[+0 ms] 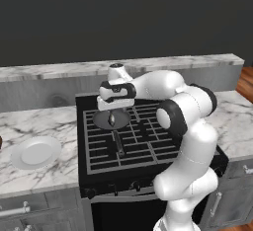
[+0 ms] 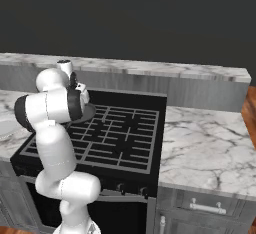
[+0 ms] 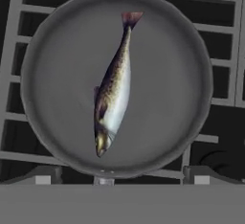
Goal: Place the fish on the plate and place the sweet potato on the same plate.
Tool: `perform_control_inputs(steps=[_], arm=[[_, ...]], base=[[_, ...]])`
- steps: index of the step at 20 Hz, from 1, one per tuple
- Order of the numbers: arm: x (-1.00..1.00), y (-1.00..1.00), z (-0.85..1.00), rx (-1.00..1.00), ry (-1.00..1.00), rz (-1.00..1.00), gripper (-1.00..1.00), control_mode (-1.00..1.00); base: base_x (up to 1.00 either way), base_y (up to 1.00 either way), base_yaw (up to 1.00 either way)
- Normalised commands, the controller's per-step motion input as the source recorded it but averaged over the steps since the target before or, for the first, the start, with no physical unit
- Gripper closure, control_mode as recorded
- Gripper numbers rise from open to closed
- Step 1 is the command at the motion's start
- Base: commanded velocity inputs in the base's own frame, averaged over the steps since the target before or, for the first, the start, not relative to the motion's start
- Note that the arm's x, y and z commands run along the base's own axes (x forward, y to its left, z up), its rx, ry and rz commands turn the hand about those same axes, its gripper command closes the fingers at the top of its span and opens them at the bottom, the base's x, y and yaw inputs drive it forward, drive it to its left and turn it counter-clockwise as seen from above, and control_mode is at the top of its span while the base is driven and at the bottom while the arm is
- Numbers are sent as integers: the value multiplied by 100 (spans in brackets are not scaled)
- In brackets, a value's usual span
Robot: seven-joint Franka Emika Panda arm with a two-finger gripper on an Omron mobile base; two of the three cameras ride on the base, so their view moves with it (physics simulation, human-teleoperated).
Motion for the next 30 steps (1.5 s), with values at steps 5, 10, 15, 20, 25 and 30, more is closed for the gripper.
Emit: perform_control_inputs(steps=[5, 10, 15, 20, 25, 30], arm=[[26, 9, -26, 0, 5, 0, -100, -100], [29, 18, -27, 0, 6, 0, -100, -100], [19, 13, -23, 0, 8, 0, -100, -100], [2, 5, -17, 0, 5, 0, -100, -100], [0, 0, -12, -2, 1, 0, -100, -100], [-3, 0, -13, -4, 0, 0, -100, -100]], base=[[0, 0, 0], [0, 0, 0], [0, 0, 0], [0, 0, 0], [0, 0, 0], [0, 0, 0]])
